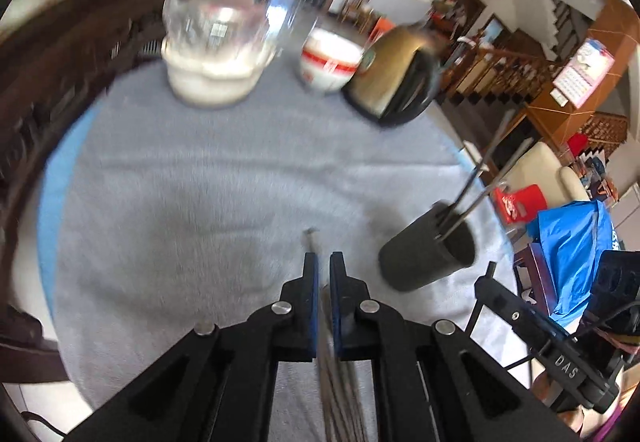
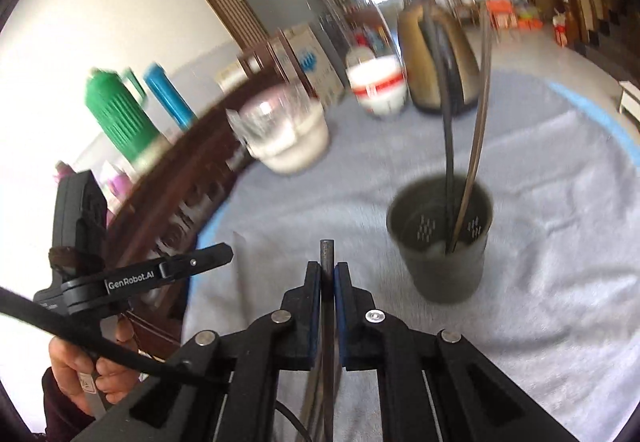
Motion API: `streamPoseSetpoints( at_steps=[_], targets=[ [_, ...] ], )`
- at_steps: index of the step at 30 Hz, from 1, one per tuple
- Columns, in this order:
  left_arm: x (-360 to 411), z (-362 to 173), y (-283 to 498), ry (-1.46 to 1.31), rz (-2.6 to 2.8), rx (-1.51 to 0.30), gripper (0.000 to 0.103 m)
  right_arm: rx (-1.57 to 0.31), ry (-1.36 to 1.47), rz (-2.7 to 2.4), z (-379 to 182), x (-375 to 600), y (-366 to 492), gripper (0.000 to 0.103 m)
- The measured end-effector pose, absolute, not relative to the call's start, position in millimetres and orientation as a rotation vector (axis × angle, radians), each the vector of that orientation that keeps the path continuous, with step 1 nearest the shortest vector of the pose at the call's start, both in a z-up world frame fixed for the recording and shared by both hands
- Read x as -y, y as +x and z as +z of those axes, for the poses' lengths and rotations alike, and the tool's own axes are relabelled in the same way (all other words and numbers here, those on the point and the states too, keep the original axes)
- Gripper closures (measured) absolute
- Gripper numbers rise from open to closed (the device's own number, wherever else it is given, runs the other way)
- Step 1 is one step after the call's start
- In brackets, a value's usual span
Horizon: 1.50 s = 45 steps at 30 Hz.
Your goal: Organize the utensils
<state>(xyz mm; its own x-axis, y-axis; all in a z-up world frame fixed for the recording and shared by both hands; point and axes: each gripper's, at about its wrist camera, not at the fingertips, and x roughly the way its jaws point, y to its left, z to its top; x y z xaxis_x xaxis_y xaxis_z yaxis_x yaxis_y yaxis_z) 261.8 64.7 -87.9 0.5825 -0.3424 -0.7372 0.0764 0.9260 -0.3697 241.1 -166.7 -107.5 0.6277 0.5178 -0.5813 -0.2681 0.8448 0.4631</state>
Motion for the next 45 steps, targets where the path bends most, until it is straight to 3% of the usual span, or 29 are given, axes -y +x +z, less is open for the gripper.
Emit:
streamPoseSetpoints(
  at_steps=[7, 12, 18, 22, 31, 37, 40, 45],
  targets=[
    [-52.3, -27.0, 238.8, -0.262, -0.271, -0.777, 0.098, -0.536, 0.406, 0.439, -56.5, 203.4, 212.1, 0.095],
    [-47.8, -13.2, 240.8, -0.205, -0.245, -0.747, 0.098, -0.521, 0.438, 0.423, -49.2, 215.1, 206.9, 0.095],
    [-101.0, -73.8, 273.0, -0.320, -0.116, -0.974, 0.095, -0.530, 0.431, 0.428, -57.6, 219.0, 197.8, 0.095],
    [-128.0, -126.5, 297.7, -0.394, -0.025, -1.133, 0.077, -0.529, 0.455, 0.433, -59.7, 223.8, 198.8, 0.095],
    [-117.5, -190.6, 343.1, -0.416, 0.002, -1.324, 0.076, -0.561, 0.433, 0.442, -66.8, 213.2, 197.4, 0.095],
    [-120.2, -209.4, 361.5, -0.423, 0.058, -1.378, 0.080, -0.561, 0.439, 0.436, -68.4, 217.5, 196.1, 0.095],
    [-118.7, -211.0, 365.2, -0.398, 0.070, -1.361, 0.096, -0.562, 0.443, 0.437, -69.8, 217.6, 196.4, 0.095],
    [-112.9, -197.6, 349.5, -0.412, 0.031, -1.301, 0.097, -0.512, 0.421, 0.417, -62.6, 220.2, 191.3, 0.095]
  ],
)
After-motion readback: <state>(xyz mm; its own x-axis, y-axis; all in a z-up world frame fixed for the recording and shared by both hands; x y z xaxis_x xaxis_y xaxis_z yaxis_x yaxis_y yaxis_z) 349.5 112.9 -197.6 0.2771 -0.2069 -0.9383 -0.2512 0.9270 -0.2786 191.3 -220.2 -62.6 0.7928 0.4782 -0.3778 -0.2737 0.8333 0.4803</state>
